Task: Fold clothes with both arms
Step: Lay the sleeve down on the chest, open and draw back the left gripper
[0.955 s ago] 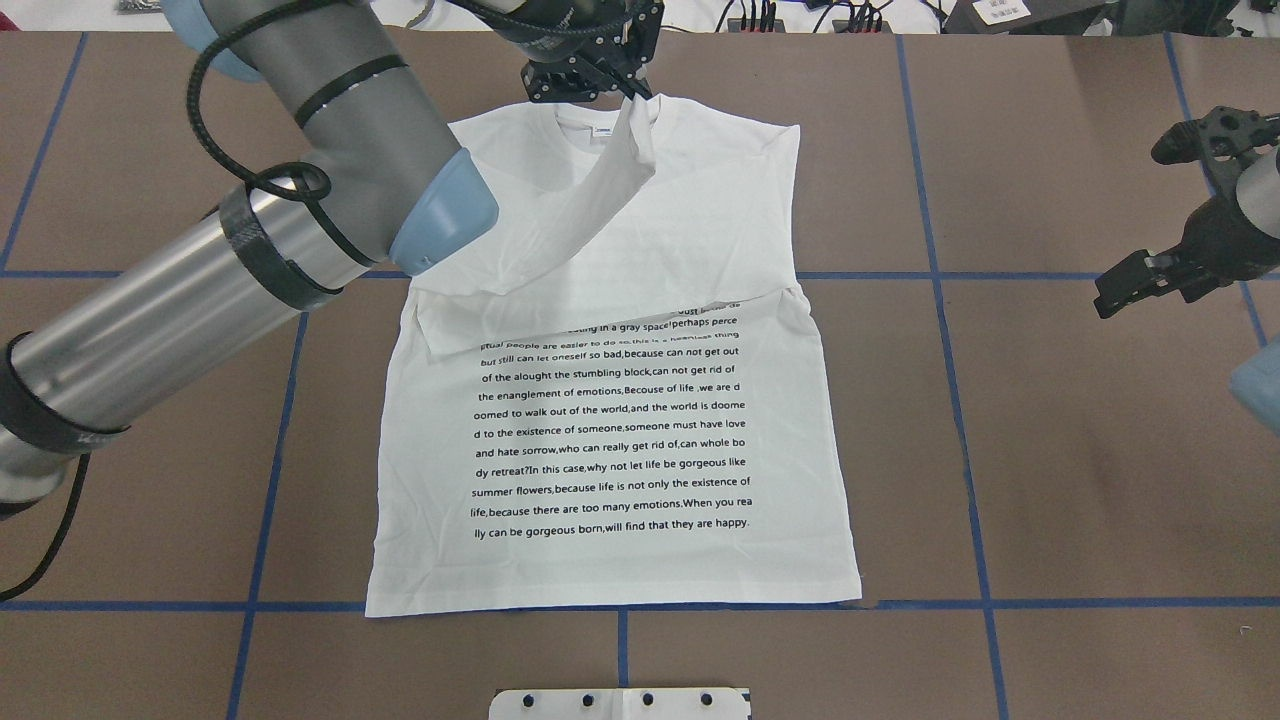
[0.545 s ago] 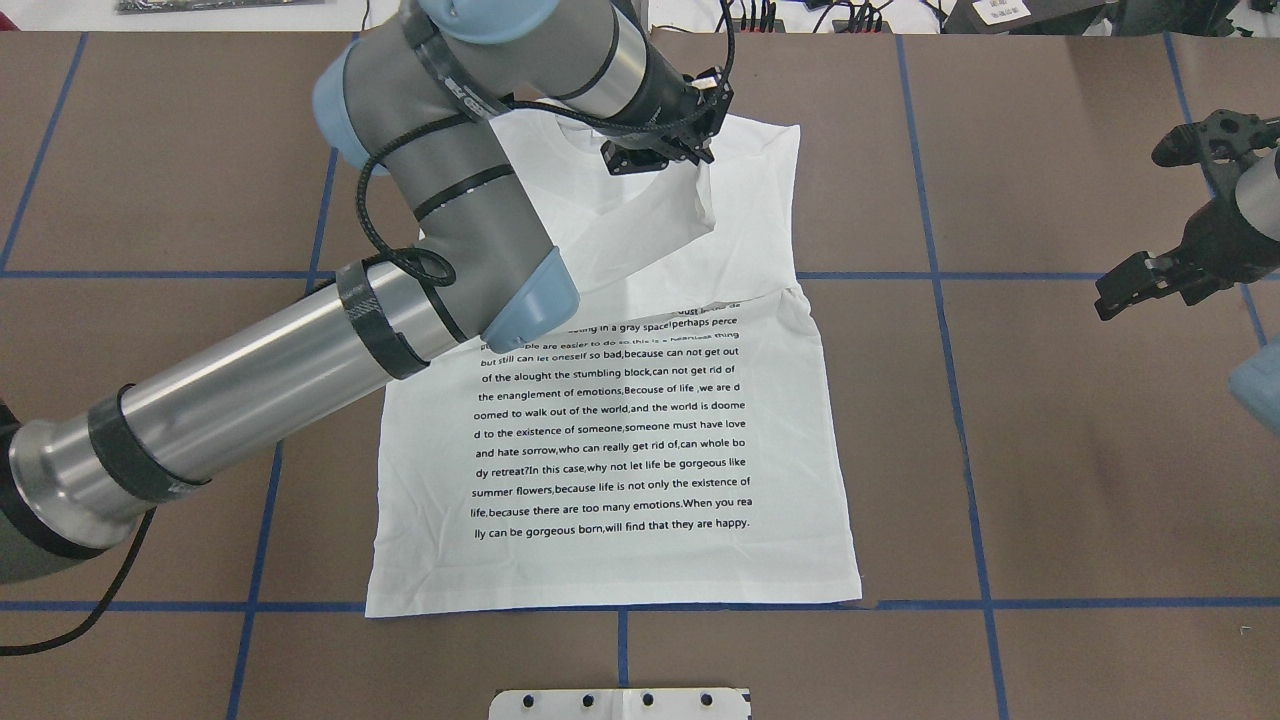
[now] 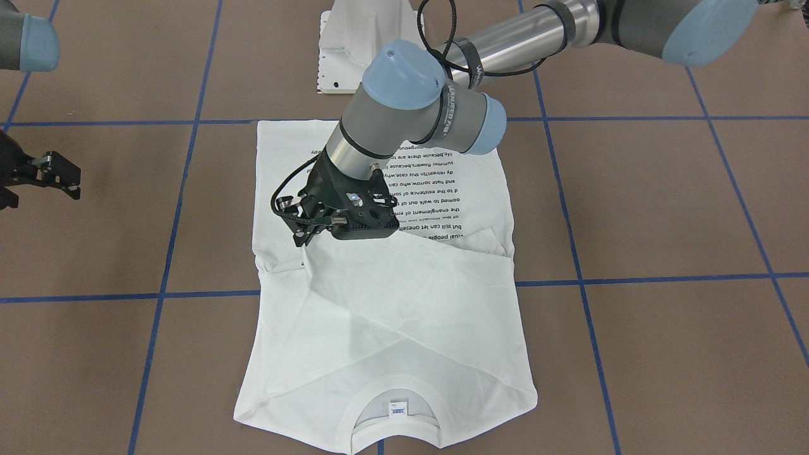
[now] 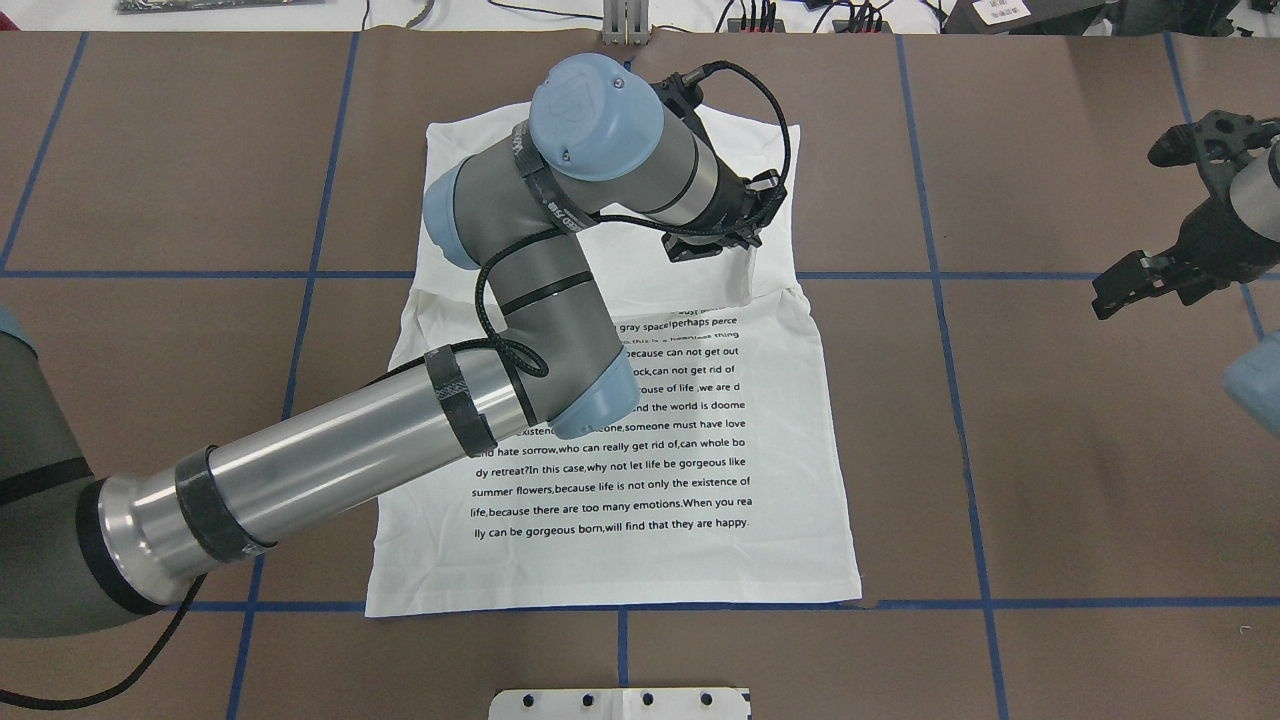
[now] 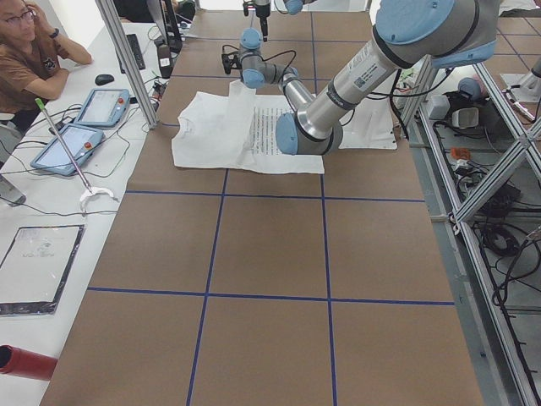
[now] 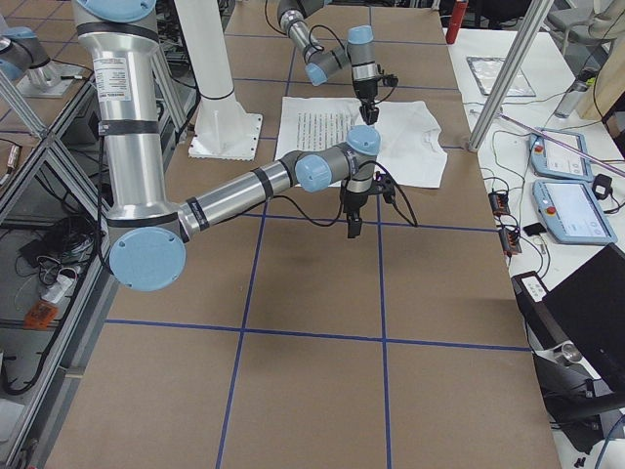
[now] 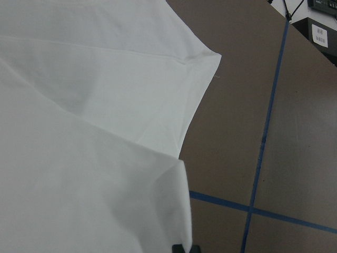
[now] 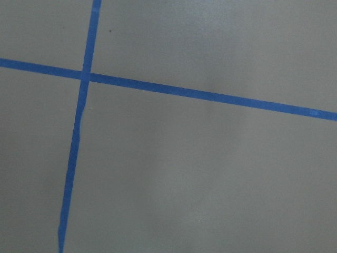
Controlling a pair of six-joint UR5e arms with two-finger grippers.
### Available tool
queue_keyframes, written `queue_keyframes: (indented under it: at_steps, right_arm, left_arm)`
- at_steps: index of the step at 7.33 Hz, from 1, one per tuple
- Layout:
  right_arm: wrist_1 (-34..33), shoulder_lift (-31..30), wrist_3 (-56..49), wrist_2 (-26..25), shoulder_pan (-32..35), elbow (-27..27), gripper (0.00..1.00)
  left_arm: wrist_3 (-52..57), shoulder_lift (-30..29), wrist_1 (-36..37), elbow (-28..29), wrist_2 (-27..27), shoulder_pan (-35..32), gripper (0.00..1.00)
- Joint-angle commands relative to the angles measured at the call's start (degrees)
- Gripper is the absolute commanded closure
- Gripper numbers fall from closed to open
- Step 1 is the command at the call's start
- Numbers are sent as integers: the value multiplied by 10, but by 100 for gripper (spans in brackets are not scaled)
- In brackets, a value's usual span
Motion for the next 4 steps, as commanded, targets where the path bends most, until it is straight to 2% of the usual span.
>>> queue_keyframes:
  at_steps: [1,4]
  right_arm:
    - [0,5,1,3,0,-2,0]
    - [0,11,2,1,-1,-3,0]
  left_arm:
    - [2,-1,-1,9,3,12,100]
    - [-7,-2,-4,10,3,14,100]
